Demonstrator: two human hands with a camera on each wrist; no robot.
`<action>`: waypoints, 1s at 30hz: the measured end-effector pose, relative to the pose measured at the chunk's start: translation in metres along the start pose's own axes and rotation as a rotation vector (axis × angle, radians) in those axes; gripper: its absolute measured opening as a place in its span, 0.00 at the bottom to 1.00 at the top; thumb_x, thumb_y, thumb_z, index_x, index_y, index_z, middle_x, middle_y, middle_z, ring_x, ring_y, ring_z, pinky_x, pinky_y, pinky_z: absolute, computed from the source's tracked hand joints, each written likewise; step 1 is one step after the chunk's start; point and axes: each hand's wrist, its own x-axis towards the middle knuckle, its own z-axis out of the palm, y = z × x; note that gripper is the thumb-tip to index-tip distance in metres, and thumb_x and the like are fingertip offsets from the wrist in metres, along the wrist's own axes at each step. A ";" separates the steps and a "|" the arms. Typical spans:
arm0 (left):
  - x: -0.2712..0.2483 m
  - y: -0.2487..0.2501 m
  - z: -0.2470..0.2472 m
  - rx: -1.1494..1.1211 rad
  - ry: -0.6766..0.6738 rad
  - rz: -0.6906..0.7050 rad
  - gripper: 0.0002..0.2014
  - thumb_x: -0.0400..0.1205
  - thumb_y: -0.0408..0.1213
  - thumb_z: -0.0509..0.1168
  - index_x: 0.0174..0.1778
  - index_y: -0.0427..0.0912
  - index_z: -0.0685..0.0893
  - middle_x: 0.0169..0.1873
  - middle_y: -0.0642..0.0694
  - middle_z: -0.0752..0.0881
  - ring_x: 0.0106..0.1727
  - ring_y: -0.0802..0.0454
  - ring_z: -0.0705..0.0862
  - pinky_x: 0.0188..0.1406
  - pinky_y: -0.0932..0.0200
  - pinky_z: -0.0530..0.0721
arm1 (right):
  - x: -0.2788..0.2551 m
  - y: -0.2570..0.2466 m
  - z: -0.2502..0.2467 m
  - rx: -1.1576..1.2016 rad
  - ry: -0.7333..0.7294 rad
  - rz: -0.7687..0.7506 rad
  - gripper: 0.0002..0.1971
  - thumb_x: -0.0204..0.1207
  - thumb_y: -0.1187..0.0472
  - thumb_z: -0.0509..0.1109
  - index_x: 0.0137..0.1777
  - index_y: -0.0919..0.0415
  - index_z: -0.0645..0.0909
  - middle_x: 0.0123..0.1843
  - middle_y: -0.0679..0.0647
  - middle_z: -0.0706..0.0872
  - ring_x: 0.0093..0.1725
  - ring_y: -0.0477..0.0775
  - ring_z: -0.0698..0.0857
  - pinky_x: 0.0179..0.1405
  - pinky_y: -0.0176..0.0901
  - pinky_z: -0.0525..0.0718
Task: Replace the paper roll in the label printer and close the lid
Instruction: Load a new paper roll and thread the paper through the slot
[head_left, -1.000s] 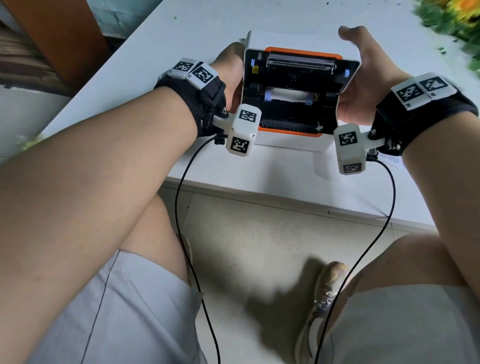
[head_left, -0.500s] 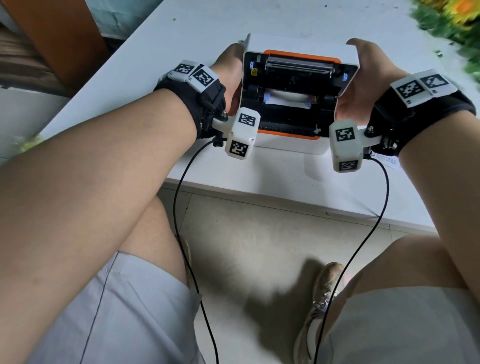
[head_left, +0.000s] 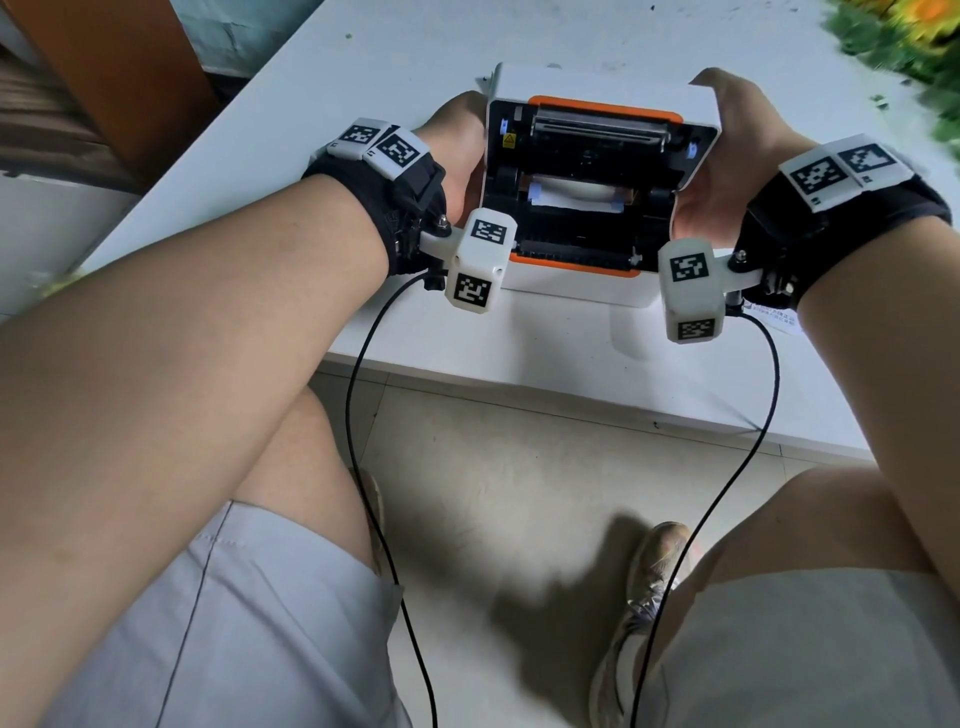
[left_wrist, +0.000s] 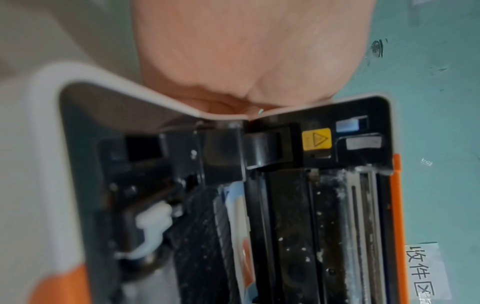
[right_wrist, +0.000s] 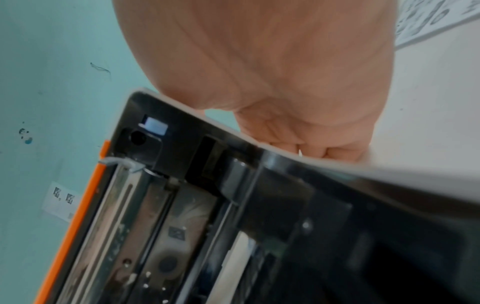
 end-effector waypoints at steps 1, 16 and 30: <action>0.000 0.000 0.001 -0.002 0.002 0.000 0.18 0.91 0.44 0.52 0.62 0.41 0.86 0.50 0.39 0.90 0.36 0.40 0.93 0.47 0.44 0.95 | 0.000 0.000 0.000 0.010 0.008 0.002 0.28 0.87 0.41 0.61 0.72 0.63 0.85 0.66 0.65 0.94 0.67 0.74 0.92 0.71 0.75 0.84; -0.009 0.000 0.003 0.046 0.071 -0.005 0.28 0.91 0.47 0.49 0.78 0.39 0.85 0.59 0.38 0.92 0.40 0.41 0.96 0.44 0.49 0.94 | -0.005 0.003 0.002 0.065 0.038 -0.032 0.24 0.91 0.43 0.58 0.63 0.62 0.86 0.51 0.63 0.98 0.49 0.70 0.98 0.52 0.67 0.95; -0.003 -0.001 0.001 -0.037 0.047 0.002 0.24 0.90 0.46 0.53 0.70 0.36 0.86 0.65 0.32 0.88 0.52 0.36 0.90 0.47 0.44 0.96 | -0.002 -0.002 -0.002 0.106 -0.095 0.001 0.36 0.83 0.43 0.73 0.86 0.58 0.69 0.68 0.70 0.92 0.62 0.79 0.93 0.68 0.83 0.83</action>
